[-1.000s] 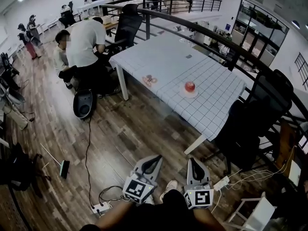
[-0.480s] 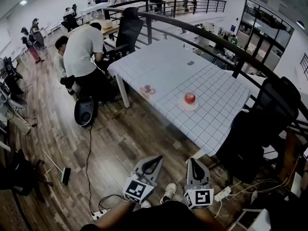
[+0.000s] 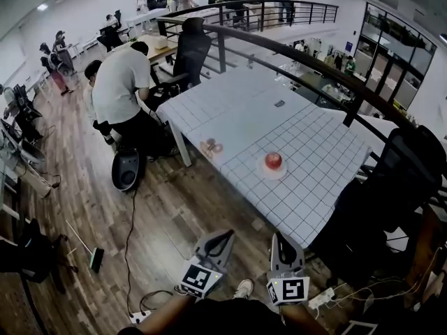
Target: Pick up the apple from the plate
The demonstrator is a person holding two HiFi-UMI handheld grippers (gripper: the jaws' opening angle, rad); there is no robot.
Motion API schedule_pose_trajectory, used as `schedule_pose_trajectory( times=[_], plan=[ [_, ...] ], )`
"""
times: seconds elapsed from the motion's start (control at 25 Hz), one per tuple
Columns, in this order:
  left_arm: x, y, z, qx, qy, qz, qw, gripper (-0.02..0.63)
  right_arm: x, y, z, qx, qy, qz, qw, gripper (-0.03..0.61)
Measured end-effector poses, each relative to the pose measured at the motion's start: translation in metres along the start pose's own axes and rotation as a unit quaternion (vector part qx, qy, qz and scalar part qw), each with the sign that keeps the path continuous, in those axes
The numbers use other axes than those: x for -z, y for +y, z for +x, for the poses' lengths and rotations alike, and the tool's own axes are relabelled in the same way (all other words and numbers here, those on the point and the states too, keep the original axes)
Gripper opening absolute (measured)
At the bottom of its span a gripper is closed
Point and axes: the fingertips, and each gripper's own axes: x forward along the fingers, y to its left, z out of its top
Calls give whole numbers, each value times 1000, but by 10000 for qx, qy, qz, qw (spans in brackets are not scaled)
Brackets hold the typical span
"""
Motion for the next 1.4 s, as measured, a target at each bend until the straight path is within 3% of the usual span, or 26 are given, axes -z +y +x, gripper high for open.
schedule_pose_trajectory(
  times=[0.12, 0.32, 0.6, 0.84, 1.12, 1.4],
  plan=[
    [-3, 0, 14, -43, 16, -6, 10000, 21, 0, -15, 8, -59, -84, 46, 9999, 23],
    [1, 17, 28, -225, 29, -361, 9991, 21, 6, -30, 14, -123, -2, 38, 9999, 23],
    [-10, 42, 46, -498, -126, -446, 9977, 21, 8, -52, 29, -56, -109, -19, 9999, 23],
    [-7, 59, 84, -348, -156, -338, 9987, 21, 15, -78, 62, 134, -124, -70, 9998, 23],
    [-7, 103, 102, -111, -182, -329, 9992, 21, 16, -65, 109, 265, -59, -173, 9995, 23],
    [-28, 147, 151, 176, -165, -399, 9989, 21, 3, -81, 170, 459, 122, -227, 9986, 23]
  ],
)
